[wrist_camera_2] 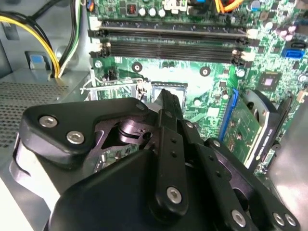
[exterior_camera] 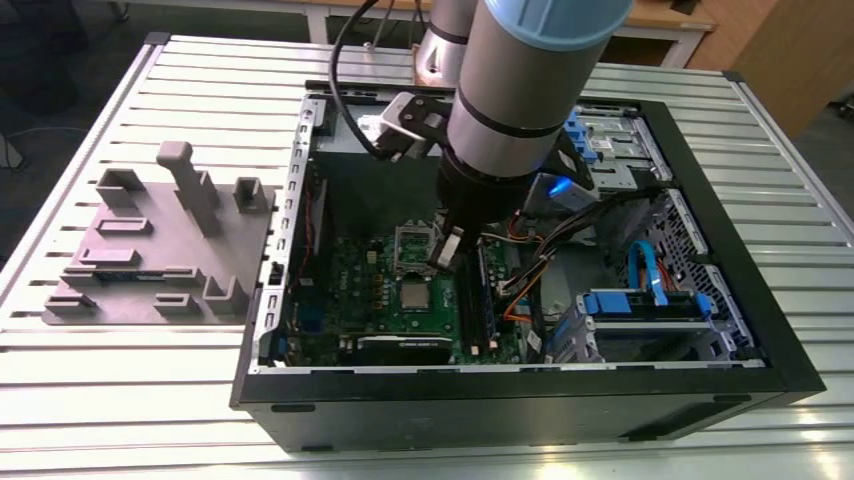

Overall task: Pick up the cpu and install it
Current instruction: 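Close the cpu cover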

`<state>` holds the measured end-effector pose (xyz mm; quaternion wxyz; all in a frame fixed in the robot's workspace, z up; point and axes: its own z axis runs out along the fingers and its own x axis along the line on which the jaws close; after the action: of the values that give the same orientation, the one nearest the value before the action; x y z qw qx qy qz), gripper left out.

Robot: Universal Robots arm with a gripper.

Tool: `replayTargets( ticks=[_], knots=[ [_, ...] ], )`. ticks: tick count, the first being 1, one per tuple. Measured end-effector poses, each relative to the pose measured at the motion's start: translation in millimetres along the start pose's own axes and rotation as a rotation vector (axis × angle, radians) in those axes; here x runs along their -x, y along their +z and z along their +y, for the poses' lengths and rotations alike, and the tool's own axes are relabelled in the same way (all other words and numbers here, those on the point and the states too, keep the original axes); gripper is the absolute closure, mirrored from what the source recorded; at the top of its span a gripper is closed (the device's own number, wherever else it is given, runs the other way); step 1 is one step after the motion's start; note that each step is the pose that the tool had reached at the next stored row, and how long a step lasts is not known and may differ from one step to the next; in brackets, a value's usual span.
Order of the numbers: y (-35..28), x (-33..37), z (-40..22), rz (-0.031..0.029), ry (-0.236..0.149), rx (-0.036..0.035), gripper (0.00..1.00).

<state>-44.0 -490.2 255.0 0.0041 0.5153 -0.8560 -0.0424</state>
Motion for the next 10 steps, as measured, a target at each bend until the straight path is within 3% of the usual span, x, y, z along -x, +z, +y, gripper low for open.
replayTargets(
  ticks=[2, 7, 10],
  knots=[
    [0.3, 1.4, 0.0, -0.0013, -0.005, 0.0011, 0.89],
    [2.6, 1.7, -0.1, -0.0126, -0.055, 0.0108, 0.89],
    [5.1, 6.5, 1.0, -0.0122, -0.057, 0.011, 0.89]
  ],
)
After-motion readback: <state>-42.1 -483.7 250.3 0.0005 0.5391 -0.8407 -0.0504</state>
